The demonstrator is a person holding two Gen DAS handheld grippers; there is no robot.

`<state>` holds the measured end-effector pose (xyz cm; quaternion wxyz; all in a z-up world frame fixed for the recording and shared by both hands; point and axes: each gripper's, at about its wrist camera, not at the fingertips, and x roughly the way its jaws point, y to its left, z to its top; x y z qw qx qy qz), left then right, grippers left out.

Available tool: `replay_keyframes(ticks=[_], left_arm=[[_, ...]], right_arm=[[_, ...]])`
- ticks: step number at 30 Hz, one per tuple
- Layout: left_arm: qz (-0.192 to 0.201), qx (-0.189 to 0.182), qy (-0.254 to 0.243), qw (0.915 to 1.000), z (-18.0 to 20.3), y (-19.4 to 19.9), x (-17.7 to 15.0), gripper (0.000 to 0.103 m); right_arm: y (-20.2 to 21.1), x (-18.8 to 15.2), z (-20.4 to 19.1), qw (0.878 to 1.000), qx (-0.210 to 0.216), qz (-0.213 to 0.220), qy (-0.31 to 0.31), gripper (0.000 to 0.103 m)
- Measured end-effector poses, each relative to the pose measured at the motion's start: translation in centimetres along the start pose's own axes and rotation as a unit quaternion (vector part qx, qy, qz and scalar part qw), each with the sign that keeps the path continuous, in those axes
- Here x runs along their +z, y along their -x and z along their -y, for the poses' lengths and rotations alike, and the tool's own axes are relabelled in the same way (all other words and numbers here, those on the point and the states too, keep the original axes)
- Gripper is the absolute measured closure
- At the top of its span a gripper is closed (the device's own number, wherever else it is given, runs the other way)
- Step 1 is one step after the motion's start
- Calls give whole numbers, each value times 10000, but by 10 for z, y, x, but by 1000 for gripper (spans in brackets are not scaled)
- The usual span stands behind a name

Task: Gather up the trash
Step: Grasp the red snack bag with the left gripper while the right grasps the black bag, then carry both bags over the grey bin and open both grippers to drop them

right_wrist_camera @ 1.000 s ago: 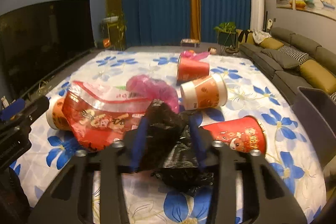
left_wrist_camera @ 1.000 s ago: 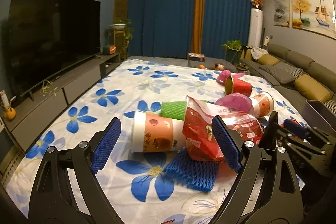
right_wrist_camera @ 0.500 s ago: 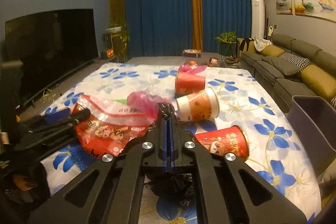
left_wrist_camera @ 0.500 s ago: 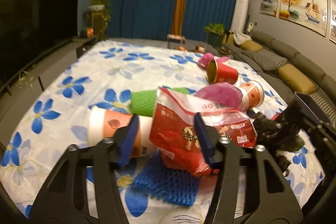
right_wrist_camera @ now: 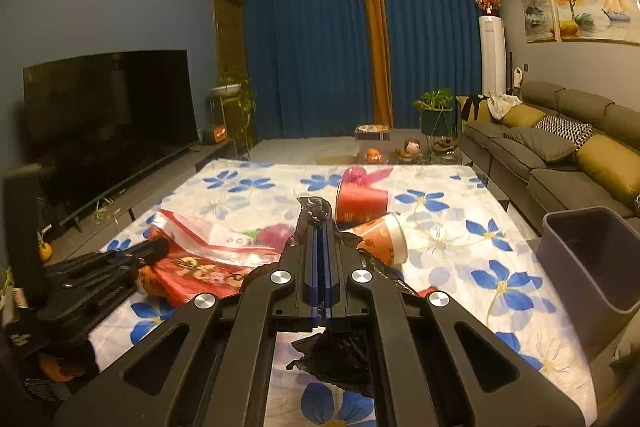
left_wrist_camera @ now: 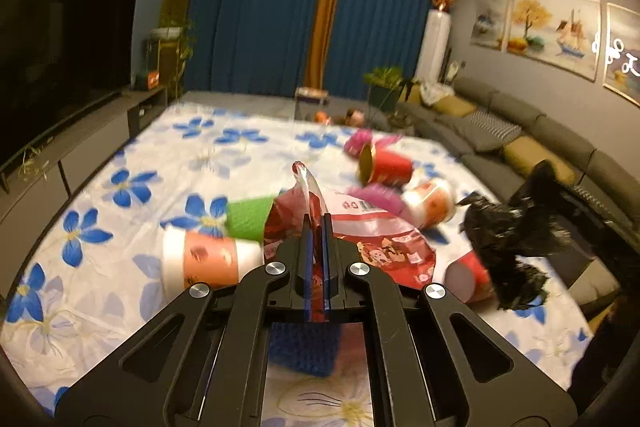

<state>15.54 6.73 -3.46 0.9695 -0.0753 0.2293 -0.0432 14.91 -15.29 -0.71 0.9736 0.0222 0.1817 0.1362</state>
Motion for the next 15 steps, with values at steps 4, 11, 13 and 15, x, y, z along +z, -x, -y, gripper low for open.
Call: replay_keyframes(ticks=[4, 11, 13, 15], left_arm=[[364, -93, -5, 9993, 7, 29, 12, 100], [609, -169, -53, 9980, 16, 48, 24, 100], [620, -195, -84, 9978, 22, 49, 25, 100], [613, -213, -123, 9978, 29, 49, 27, 100]], right_arm=[[11, 7, 6, 9999, -11, 104, -35, 100], [30, 16, 20, 9996, -68, 257, -113, 100], [34, 17, 26, 9995, -91, 282, -134, 100], [39, 18, 32, 9994, -119, 295, -156, 100]])
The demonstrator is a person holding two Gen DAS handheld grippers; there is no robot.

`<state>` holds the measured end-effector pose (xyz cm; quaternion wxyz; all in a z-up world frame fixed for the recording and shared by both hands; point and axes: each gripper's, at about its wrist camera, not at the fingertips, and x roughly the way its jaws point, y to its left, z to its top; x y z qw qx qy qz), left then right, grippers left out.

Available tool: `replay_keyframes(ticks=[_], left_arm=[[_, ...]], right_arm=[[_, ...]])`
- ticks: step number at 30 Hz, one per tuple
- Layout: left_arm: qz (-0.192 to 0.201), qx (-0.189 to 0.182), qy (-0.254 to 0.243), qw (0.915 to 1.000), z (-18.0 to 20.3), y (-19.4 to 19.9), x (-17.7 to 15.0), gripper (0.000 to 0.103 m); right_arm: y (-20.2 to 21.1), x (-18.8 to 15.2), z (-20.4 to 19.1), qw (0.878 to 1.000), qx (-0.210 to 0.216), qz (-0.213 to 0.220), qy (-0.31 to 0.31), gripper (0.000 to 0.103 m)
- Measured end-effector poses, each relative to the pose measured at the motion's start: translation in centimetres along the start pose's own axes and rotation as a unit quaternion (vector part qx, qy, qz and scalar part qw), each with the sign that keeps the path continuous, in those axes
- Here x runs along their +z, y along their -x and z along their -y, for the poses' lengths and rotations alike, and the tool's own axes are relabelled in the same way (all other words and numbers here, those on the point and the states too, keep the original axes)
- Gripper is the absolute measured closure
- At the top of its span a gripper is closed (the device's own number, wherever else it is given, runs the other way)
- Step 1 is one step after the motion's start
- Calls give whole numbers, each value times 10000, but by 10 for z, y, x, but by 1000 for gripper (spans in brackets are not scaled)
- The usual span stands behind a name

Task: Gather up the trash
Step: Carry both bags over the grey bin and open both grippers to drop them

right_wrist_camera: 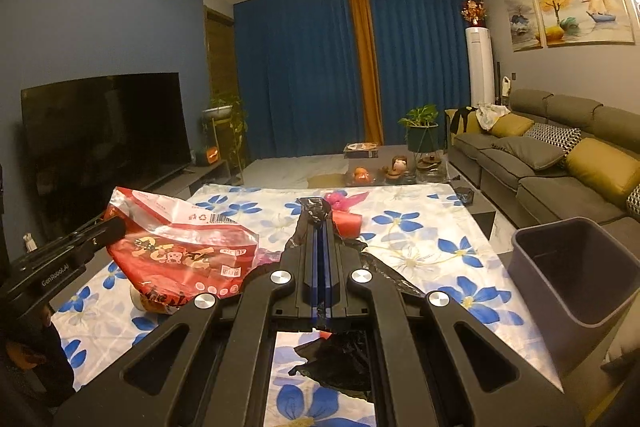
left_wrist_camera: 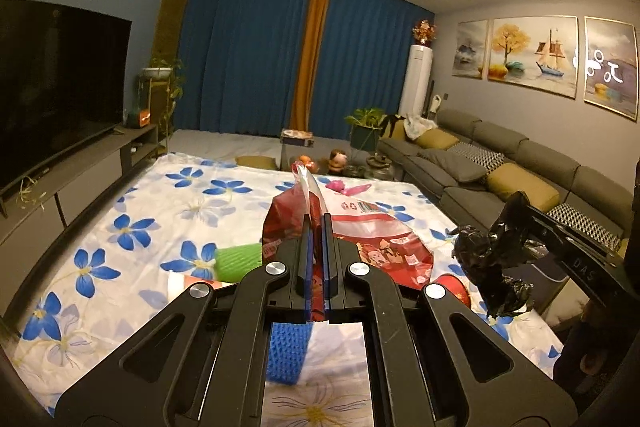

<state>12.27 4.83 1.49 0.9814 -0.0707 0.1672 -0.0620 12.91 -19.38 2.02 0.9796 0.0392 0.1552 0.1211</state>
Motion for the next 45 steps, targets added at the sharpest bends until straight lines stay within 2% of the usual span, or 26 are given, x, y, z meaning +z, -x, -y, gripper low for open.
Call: replay_keyframes(ticks=[12, 23, 37, 45], left_arm=[[-81, -249, -227, 9994, 44, -17, 0, 100], [-60, -695, -612, 9957, 113, -38, 3, 100], [18, -1411, -941, 9855, 223, -83, 12, 100], [-20, -1684, -1052, 9801, 274, -111, 5, 100]], right_arm=[[18, 0, 35, 9996, -253, 35, -96, 100], [28, 9, 89, 9971, -689, 185, -266, 100], [47, 23, 179, 9821, -1742, 559, -453, 100], [45, 19, 220, 9753, -2051, 541, -623, 100]])
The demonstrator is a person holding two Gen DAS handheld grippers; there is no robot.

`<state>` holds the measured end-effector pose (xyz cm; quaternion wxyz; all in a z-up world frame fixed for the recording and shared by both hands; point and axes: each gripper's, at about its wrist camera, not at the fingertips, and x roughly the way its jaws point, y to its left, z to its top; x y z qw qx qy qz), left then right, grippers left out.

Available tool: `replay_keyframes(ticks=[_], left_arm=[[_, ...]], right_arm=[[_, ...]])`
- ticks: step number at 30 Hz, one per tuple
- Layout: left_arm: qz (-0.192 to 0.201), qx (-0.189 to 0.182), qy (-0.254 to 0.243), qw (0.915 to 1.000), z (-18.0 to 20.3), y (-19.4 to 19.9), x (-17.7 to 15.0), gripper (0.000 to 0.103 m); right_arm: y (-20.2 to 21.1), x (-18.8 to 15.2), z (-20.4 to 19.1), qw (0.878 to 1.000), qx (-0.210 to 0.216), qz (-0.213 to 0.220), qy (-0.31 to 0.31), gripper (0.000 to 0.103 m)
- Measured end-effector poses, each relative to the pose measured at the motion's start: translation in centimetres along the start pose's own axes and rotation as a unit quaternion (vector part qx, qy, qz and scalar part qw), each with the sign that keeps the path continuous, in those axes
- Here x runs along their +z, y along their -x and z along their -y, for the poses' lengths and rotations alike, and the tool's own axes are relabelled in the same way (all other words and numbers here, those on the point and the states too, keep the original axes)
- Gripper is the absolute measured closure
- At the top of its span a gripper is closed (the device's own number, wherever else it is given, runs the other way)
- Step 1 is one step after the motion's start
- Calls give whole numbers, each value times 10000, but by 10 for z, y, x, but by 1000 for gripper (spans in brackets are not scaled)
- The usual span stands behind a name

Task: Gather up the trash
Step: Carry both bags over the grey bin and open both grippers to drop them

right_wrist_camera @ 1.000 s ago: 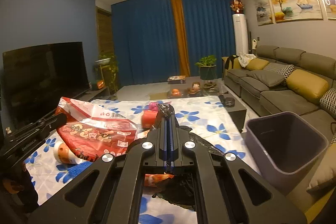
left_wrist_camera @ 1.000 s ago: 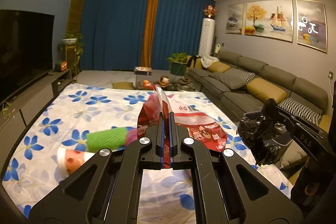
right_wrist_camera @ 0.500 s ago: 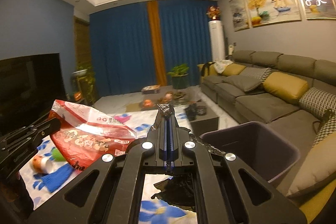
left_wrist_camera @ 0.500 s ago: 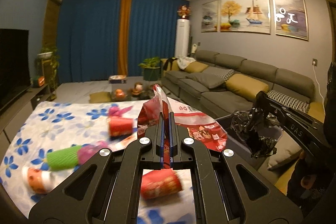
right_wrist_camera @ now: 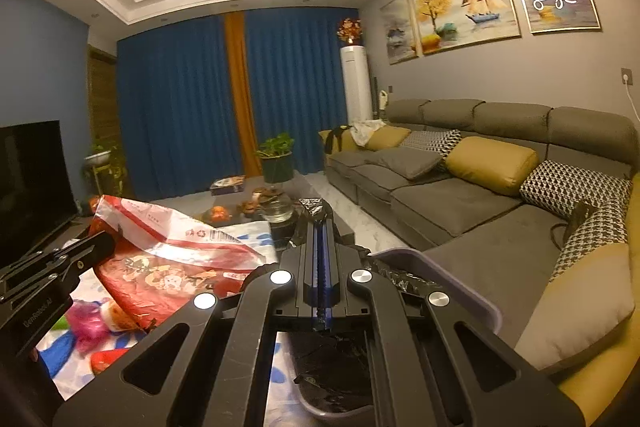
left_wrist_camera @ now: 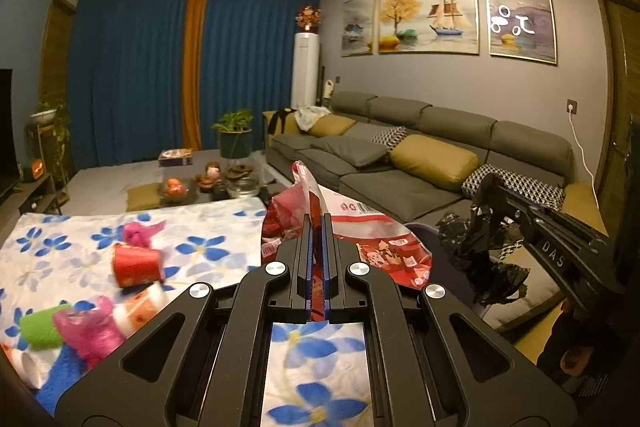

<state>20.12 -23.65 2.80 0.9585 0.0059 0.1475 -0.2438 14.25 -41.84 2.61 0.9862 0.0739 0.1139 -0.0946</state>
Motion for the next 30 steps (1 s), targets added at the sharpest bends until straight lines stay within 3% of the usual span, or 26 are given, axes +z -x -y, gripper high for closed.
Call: replay_keyframes(ticks=[12, 30], left_arm=[[-200, -122, -72, 9997, 50, -55, -5, 100], [-446, -131, -124, 9988, 69, -95, -13, 100]], right_arm=[[-25, -9, 33, 9995, -247, -115, -176, 100], [-44, -10, 48, 9985, -334, -319, -307, 100]])
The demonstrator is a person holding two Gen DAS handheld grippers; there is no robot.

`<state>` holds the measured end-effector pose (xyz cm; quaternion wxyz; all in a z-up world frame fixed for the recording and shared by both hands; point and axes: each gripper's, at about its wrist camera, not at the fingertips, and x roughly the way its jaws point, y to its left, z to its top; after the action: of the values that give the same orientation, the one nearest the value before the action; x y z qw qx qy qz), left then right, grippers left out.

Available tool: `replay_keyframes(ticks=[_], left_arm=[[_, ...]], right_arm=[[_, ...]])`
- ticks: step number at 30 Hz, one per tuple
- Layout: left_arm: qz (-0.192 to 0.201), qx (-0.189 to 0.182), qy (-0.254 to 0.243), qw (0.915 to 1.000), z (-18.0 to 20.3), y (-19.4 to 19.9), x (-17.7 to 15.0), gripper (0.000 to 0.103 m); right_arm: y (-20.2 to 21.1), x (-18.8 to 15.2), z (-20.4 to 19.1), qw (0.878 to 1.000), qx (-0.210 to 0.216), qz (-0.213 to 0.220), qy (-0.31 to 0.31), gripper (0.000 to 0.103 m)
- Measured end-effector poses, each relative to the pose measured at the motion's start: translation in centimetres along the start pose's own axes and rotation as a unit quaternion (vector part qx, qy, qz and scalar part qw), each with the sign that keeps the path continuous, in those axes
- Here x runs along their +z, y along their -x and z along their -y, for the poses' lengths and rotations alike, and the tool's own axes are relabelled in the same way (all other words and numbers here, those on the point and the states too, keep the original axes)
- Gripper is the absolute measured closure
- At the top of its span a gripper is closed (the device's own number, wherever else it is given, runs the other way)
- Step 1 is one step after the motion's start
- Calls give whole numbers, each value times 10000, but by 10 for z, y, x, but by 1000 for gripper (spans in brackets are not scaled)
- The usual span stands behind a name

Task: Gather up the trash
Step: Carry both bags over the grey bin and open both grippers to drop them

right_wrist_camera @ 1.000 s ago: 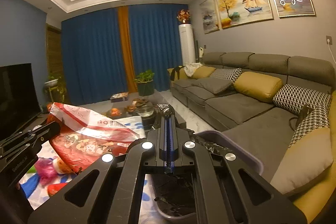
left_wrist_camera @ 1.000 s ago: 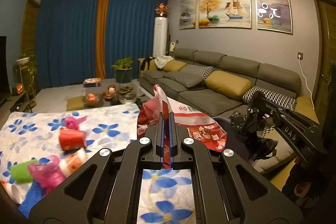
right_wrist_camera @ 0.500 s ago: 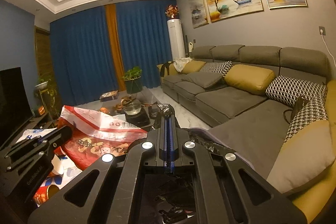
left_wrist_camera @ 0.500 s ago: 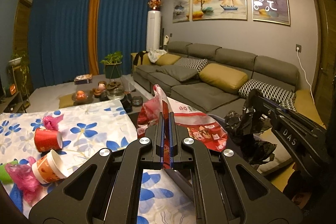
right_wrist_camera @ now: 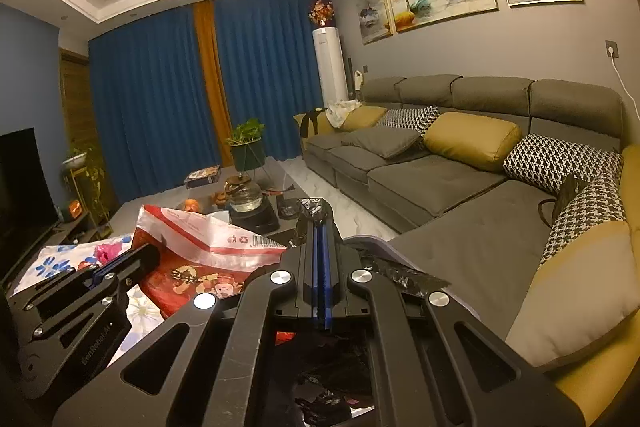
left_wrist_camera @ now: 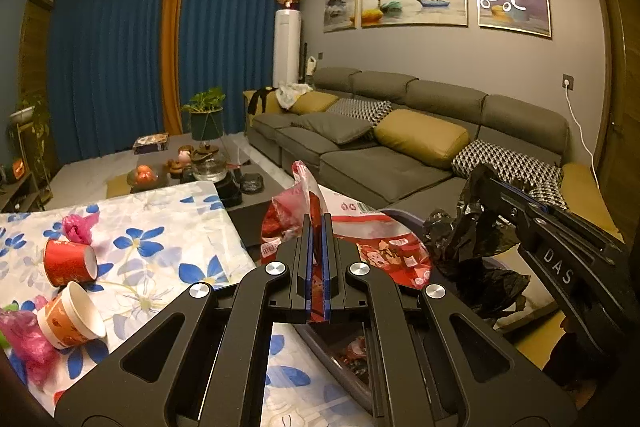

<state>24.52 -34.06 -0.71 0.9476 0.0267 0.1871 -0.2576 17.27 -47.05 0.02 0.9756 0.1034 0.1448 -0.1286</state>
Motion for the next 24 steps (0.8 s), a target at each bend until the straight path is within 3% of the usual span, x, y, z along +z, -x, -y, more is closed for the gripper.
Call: replay_keyframes(ticks=[11, 14, 19, 21, 22, 24], left_arm=[[-214, -156, 95, 9996, 4, -15, -2, 100], [-311, -223, 110, 9992, 5, -20, -4, 99], [-466, -348, 180, 9981, 2, -30, -9, 97], [-506, -439, 169, 9976, 1, -30, -11, 94], [-514, -450, 150, 9976, 1, -31, -11, 87], [-508, -488, 138, 9974, 1, -29, -13, 63]], right_arm=[[-5, -2, -2, 9999, 9, -123, -91, 100], [-5, -2, -1, 9998, 2, -146, -152, 80], [2, 0, 3, 9997, -113, -35, -221, 56], [7, 1, 3, 9997, -154, 31, -206, 51], [10, 1, 2, 9996, -182, 64, -183, 50], [16, 1, 3, 9995, -248, 115, -168, 45]])
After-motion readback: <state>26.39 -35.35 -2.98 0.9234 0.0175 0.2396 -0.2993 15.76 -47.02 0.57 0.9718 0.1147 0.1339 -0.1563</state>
